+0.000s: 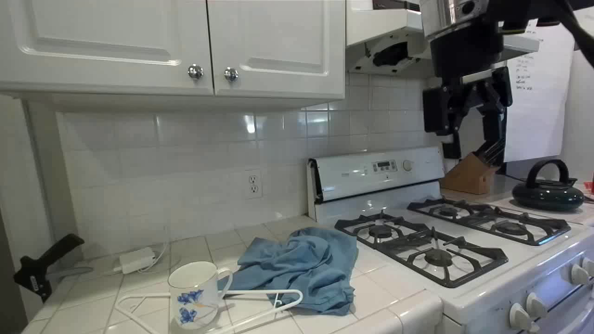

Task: Put the clothing hanger on the job of the cupboard

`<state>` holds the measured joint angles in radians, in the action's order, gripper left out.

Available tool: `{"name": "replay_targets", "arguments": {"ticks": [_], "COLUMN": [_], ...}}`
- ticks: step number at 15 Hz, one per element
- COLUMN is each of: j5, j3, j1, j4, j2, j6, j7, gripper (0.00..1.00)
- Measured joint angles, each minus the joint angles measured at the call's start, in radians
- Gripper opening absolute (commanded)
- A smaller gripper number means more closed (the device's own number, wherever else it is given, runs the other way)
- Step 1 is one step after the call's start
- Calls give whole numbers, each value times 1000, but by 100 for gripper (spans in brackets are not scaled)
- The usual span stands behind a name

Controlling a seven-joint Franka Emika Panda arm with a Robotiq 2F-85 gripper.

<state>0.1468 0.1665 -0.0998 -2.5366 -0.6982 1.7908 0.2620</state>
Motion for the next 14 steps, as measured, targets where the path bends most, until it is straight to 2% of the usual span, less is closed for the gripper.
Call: {"name": "replay_targets", "arguments": {"ticks": [10,14], "j5": [0,0], "j3": [-3,-19], "j1": [4,64], "j4": [0,0], "j2": [1,37], "j6": [5,128], "j7": [-4,-87], "gripper": [100,100]}}
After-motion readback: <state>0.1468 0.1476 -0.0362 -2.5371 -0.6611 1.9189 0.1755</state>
